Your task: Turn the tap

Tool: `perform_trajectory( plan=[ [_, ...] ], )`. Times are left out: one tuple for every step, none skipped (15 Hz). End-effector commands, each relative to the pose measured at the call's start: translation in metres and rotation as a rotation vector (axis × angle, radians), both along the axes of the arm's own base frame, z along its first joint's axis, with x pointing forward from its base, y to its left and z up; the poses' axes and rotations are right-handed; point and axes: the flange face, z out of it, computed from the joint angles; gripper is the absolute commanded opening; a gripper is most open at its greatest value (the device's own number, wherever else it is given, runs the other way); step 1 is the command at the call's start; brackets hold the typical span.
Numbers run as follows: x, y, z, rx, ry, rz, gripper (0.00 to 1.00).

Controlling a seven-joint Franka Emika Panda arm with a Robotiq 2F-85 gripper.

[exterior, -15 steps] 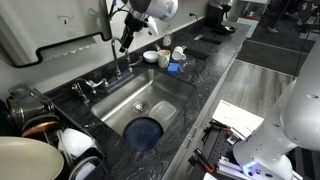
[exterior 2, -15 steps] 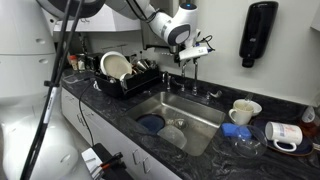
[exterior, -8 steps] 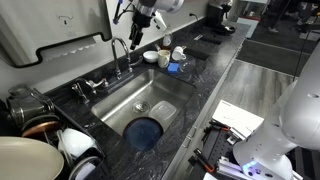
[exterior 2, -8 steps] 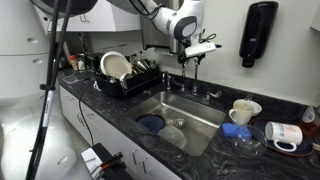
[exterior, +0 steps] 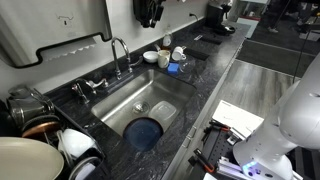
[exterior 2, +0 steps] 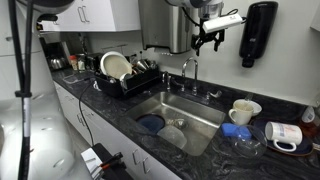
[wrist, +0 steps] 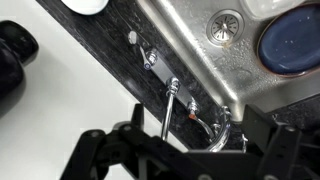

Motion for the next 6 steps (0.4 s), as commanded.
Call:
perform_trajectory(
  plan=[
    [0.002, -0.018, 0.007, -0.085, 0.067, 0.030, 1.00],
    [0.002, -0.022, 0.005, -0.104, 0.086, 0.032, 1.00],
    [0.002, -0.027, 0.003, -0.123, 0.110, 0.031, 1.00],
    [0.002, -0.032, 0.000, -0.137, 0.128, 0.029, 1.00],
    [0.002, -0.037, -0.002, -0.150, 0.148, 0.027, 1.00],
    [0.001, -0.041, -0.005, -0.154, 0.168, 0.028, 1.00]
  ],
)
